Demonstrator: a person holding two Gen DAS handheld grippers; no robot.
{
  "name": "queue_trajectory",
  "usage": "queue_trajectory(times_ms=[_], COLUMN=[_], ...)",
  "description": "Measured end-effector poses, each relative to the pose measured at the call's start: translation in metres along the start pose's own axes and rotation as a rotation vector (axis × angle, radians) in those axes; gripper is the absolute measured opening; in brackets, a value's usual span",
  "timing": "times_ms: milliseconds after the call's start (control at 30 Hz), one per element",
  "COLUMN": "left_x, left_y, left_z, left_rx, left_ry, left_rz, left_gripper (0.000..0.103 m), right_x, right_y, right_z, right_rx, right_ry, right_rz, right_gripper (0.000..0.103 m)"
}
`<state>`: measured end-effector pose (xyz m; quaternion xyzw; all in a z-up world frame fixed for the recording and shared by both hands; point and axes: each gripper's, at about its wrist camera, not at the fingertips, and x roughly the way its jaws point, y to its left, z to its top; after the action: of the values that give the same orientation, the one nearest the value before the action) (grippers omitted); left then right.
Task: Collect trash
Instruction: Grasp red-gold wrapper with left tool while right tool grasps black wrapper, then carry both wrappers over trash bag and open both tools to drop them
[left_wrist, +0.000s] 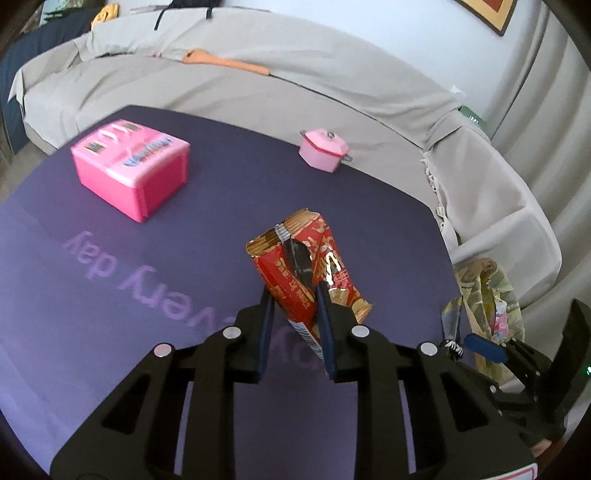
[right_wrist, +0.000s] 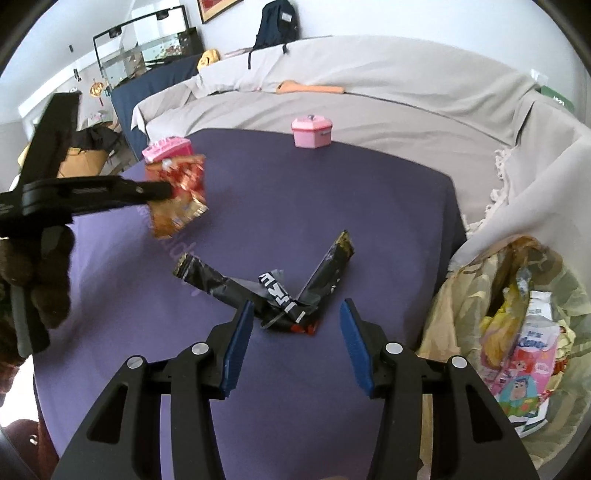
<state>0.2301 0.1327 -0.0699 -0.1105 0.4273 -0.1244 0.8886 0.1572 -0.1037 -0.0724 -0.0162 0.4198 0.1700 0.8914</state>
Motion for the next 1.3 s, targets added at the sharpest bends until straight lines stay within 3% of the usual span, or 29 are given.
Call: queue_trajectory(times_ms=[200,367,500,633,733,867,933,1000,1300], left_x=[-0.012,-0.016,-0.017,-0.017,-0.02,-0.021,-0.022,-0.023,-0.065], left_y=[0.016,0.021,0.021,0.016,0.011,0.009,0.008,0.006,-0.031], left_z=[-0.001,-0.005,-0.005,-0.004,-0.004,-0.005,-0.005,-0.005,0.006], left_rx=[-0.021,-0.025,-0.021,-0.012,0.01,0.022,0.023,0.025,0.089], left_ry=[-0.005,0.002,-0.009,-0.019,-0.03,-0.034,-0.033,-0.033,-0.112], left_rz=[0.0,-0.009,-0.007,-0.008,-0.003,-0.004,-0.005,-0.005,-0.025], left_gripper=[0.021,0.021,0.021,0.021,0.021,0.021,0.021,0.021,0.021], right_x=[0.015,0.014,0.005,0.017,0.029,0.034,0.033,0.029,-0.048], right_y=[0.001,-0.007,-0.014,-0.024,-0.027,-0.009,0.001,0.006,0.003], right_z=[0.009,0.017,0.018,0.023,0.027,0.031,0.031,0.03,0.046], right_rx=[0.01,0.094,0.164,0.234,0.284,0.208,0.147,0.112,0.057], right_ry=[0.019,0.03,-0.001,0.004,0.011,0.022,0.027,0.025,-0.119], right_rz=[0.0,0.093,0.098,0.042,0.087,0.038,0.018,0.017,-0.007], right_gripper=[0.046,0.046,0.047,0.047,0.047,0.047,0.032,0.029,0.026])
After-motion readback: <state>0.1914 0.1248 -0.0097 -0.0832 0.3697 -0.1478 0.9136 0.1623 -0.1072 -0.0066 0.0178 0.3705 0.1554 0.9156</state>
